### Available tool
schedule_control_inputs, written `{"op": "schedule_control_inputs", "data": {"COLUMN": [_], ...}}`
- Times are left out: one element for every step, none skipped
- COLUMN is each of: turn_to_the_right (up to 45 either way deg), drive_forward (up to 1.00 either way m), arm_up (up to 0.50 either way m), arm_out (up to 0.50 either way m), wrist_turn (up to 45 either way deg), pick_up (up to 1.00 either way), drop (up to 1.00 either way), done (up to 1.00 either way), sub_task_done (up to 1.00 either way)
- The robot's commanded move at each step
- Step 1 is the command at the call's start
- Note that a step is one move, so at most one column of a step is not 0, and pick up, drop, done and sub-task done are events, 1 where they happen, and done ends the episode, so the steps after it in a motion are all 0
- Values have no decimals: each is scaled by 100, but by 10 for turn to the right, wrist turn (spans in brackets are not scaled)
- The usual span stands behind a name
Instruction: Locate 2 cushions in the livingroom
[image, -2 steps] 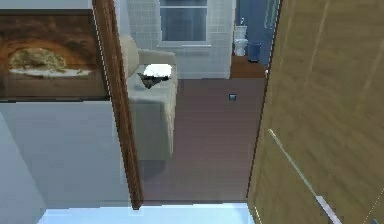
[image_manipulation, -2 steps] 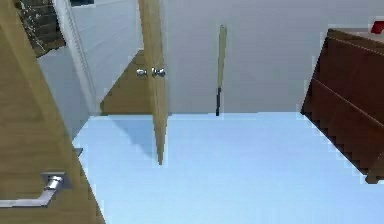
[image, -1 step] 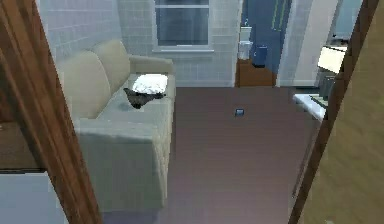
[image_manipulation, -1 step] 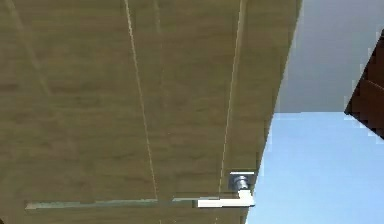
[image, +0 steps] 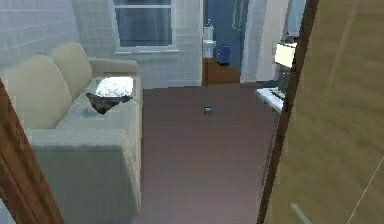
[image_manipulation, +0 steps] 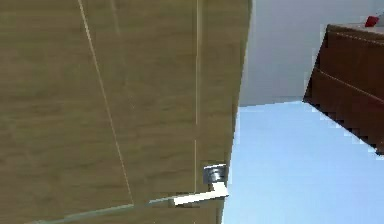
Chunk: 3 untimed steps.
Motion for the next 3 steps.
{"op": "schedule_control_inputs", "data": {"turn_to_the_right": [0,0,-450], "drive_forward": [100,20,0], "arm_up": [0,0,0], "arm_out": [0,0,0], "wrist_turn": [0,0,0], "pick_up": [0,0,0], "drop": [0,0,0], "done": [0,0,0], "sub_task_done": [0,0,0]}}
